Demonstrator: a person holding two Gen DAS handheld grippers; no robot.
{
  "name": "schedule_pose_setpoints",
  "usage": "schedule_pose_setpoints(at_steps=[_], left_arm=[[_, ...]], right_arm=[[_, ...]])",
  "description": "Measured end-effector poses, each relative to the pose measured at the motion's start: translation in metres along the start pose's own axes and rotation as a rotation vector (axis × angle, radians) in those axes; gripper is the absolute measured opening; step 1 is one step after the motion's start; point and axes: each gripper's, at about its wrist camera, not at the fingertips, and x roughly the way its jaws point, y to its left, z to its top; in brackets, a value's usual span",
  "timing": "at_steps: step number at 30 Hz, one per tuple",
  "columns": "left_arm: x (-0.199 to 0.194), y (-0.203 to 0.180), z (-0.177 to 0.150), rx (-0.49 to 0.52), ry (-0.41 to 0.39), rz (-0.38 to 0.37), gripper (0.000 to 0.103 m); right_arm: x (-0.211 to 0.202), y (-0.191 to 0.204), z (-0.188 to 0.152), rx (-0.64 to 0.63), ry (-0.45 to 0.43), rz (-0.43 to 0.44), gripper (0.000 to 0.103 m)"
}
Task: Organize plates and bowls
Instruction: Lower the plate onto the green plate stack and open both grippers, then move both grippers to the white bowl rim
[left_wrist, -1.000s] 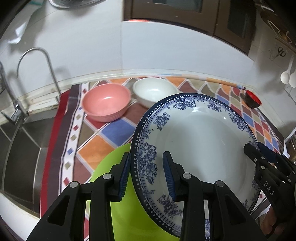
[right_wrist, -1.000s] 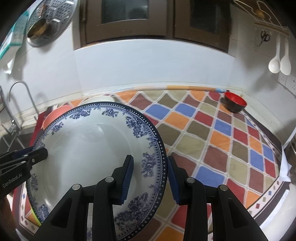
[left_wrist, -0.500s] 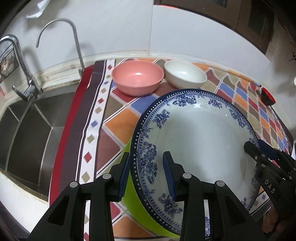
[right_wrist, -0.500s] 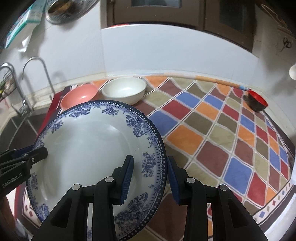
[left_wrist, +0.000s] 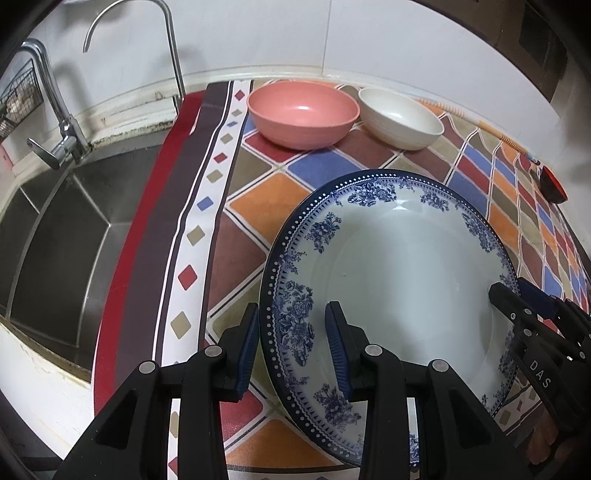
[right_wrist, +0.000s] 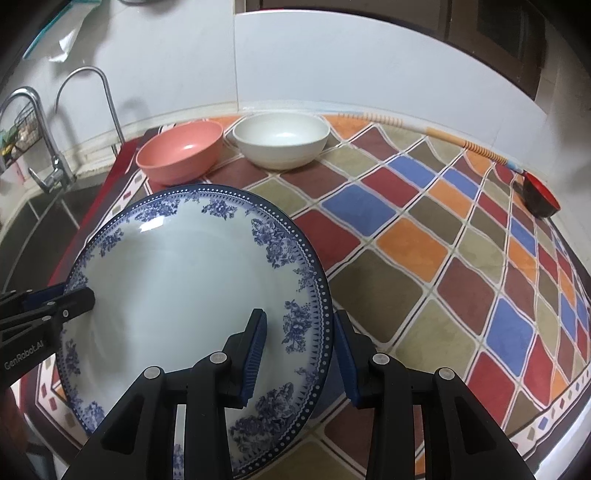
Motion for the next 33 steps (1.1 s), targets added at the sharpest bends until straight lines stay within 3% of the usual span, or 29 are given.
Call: schedule_pose_setpoints(at_steps=[24,29,33], left_arm=[[0.012,-0.001,-0.001,-0.003,0.032,0.005,0.037],[0.011,-0.003,0.0,-0.001,0.033,-0.001,0.049],[0.003,-0.007,0.003,-0.007,0.007,0.014,0.057]], right_arm=[[0.018,0.001,0.0,-0.014,0.052,0.009,0.038],[0.019,0.001,0.001,-0.026,0.057,0.016,0.04],[0.017,0.002,0.003,-0.051,0.053,0.025,0.052]])
